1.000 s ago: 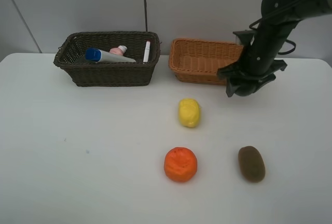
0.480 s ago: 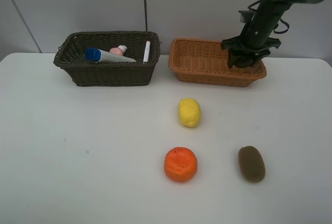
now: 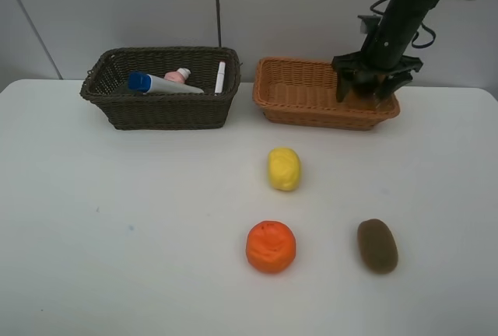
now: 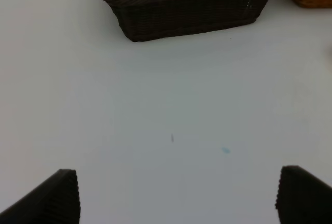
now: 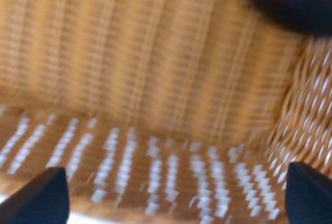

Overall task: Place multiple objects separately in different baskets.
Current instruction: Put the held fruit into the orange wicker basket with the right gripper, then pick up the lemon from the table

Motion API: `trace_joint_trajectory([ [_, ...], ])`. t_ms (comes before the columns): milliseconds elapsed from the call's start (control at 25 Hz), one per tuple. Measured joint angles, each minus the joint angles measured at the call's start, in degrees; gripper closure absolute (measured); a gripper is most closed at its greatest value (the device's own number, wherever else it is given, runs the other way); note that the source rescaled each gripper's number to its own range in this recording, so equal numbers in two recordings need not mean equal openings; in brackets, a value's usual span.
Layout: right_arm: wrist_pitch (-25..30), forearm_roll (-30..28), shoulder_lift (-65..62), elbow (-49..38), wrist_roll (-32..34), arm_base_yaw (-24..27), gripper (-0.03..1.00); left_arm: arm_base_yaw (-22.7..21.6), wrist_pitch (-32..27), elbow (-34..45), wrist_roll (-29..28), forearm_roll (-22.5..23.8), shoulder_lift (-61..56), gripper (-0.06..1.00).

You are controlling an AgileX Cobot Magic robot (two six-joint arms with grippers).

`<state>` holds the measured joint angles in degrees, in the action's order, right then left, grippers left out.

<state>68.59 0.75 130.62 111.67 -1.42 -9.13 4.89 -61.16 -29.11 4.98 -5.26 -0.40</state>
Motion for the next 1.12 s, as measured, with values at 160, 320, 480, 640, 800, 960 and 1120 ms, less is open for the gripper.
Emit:
trace_joint_trajectory([
  [160, 0.77, 2.81, -4.66, -1.56, 0.95, -0.26, 0.01, 0.00, 0.00, 0.00, 0.00, 0.00, 0.00, -0.05],
  [320, 0.84, 3.33, -11.31, -8.15, 3.87, -3.10, 0.01, 0.00, 0.00, 0.00, 0.00, 0.00, 0.00, -0.05],
  [480, 1.19, 3.33, -15.69, -16.60, 6.28, -10.10, 0.01, 0.00, 0.00, 0.00, 0.00, 0.00, 0.00, -0.05],
  [640, 1.27, 3.33, -15.92, -22.00, 7.47, -17.40, 0.01, 0.00, 0.00, 0.00, 0.00, 0.00, 0.00, -0.05],
  [800, -1.50, 3.33, -15.86, -25.15, 9.81, -22.02, 0.01, 0.00, 0.00, 0.00, 0.00, 0.00, 0.00, -0.05],
  [960, -5.89, 3.40, -14.44, -26.13, 11.21, -25.28, 0.01, 0.00, 0.00, 0.00, 0.00, 0.00, 0.00, -0.05],
  [1120, -9.94, 3.25, -10.96, -26.26, 11.40, -26.14, 0.01, 0.00, 0.00, 0.00, 0.00, 0.00, 0.00, -0.05],
])
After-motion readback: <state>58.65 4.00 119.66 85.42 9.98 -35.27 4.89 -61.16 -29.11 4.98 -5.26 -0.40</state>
